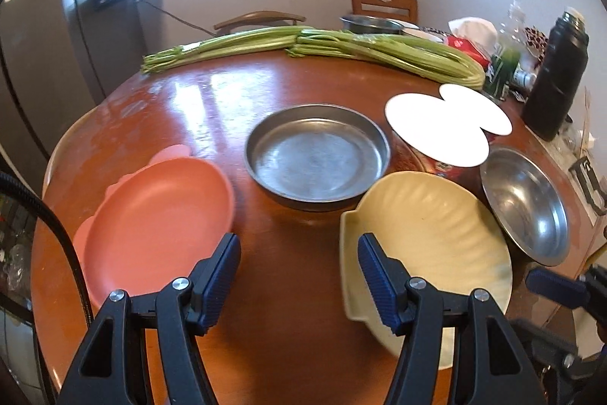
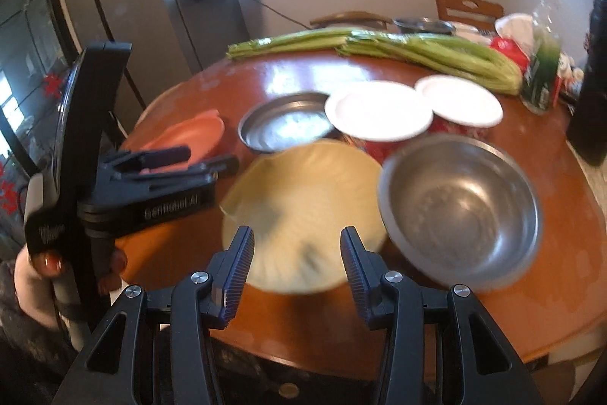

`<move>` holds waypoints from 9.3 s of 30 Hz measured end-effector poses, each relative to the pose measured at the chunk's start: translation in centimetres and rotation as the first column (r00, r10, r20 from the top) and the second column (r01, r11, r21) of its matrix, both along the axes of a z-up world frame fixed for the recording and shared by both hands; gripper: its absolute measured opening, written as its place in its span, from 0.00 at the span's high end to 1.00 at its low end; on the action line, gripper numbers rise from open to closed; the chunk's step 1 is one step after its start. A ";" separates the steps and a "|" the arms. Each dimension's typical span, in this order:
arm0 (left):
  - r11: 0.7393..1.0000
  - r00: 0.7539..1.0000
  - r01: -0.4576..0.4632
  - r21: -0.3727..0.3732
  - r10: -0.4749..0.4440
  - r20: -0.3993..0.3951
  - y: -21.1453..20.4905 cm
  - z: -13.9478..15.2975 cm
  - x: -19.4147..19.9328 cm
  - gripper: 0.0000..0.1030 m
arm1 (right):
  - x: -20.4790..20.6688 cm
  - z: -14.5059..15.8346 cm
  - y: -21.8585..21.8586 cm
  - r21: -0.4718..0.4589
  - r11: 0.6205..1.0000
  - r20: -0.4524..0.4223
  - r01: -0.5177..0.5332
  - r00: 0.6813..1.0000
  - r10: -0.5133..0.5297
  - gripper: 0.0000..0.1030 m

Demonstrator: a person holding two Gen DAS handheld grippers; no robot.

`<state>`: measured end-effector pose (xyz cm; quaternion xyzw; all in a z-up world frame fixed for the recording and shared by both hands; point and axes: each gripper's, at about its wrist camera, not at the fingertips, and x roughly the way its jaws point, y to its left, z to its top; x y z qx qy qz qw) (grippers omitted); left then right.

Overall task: Organize plates and bowls
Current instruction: 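Open the left tool and move it to the yellow shell plate, then grasp the yellow shell plate rim with the left tool and lift, then carry the yellow plate with the left tool and lower it onto the pink plate, then release the yellow plate and move the left tool to the steel tray, then grasp the steel tray rim with the left tool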

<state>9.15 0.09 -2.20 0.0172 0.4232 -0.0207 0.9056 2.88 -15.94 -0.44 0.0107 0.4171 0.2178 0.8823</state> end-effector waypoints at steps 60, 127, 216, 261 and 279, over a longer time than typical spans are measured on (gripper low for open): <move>0.998 0.999 0.033 -0.055 -0.034 -0.013 0.0 -1.9 -0.6 0.40 | 2.0 -3.9 2.3 -0.038 0.999 -0.067 -0.015 0.998 0.012 0.51; 0.981 0.983 -0.167 -0.095 0.173 0.063 17.9 0.8 1.8 0.43 | 6.9 -0.4 22.0 -0.075 0.978 0.073 -0.196 0.977 0.201 0.50; 0.975 0.965 -0.223 -0.018 0.224 0.138 15.7 4.1 -0.4 0.43 | 4.6 1.3 17.0 -0.010 0.987 0.093 -0.163 0.982 0.163 0.49; 0.996 0.996 -0.015 0.090 0.007 0.094 3.1 6.8 3.3 0.43 | 5.7 3.4 5.0 0.130 0.989 0.074 0.071 0.994 -0.081 0.41; 0.997 0.996 0.016 0.075 -0.009 -0.092 3.8 1.8 11.7 0.43 | 11.9 -1.2 6.4 0.121 0.982 -0.067 0.145 0.988 -0.138 0.41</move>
